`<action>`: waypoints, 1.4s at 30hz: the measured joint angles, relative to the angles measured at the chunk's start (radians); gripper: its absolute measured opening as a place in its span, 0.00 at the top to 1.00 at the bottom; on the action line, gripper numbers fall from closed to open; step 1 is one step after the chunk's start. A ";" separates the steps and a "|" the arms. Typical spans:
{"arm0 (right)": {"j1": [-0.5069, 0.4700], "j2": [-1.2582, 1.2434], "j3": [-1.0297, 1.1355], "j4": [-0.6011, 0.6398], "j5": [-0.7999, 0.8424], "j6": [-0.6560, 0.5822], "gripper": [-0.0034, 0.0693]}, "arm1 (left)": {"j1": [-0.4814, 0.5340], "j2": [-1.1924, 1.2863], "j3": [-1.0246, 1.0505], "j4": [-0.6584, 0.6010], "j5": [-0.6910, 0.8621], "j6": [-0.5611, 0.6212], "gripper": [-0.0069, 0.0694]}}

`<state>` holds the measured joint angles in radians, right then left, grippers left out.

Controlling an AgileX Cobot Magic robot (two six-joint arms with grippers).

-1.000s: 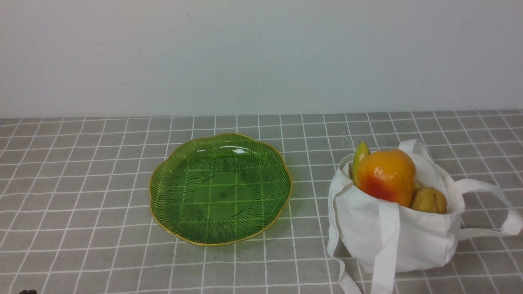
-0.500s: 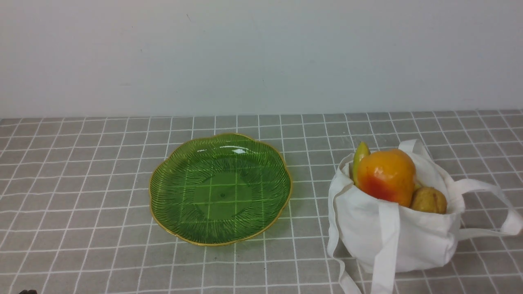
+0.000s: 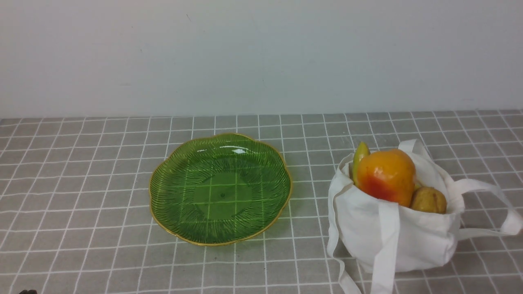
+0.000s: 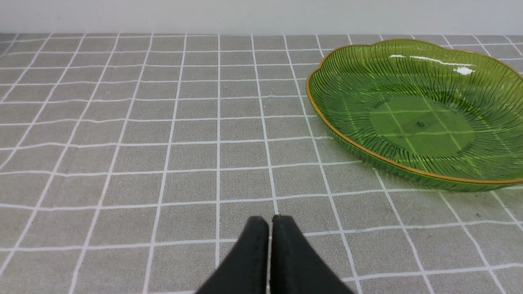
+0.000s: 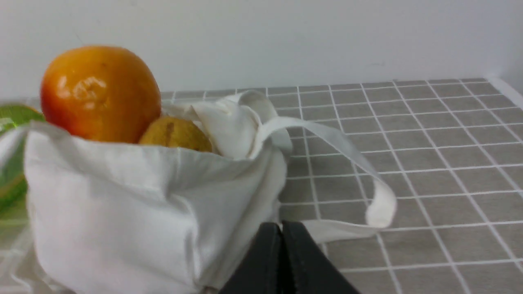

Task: Take the fruit out of the bag on the grey coffee tablecloth and place them on the plate.
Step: 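Reach into the cloth bag and grasp a fruit inside it with the right gripper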

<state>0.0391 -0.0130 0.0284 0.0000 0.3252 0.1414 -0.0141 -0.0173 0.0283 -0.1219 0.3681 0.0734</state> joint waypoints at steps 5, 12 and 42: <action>0.000 0.000 0.001 0.225 -0.203 0.113 0.97 | 0.000 0.000 0.000 0.000 0.000 0.000 0.92; 0.000 0.000 0.001 0.427 -0.339 0.135 0.97 | 0.000 0.000 0.000 0.000 0.000 0.000 0.92; 0.000 1.101 -1.071 0.360 0.639 -0.474 0.96 | 0.000 0.000 0.000 0.000 0.000 0.000 0.92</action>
<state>0.0391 1.0880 -1.0429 0.3596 0.9645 -0.3328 -0.0141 -0.0173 0.0283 -0.1219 0.3681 0.0734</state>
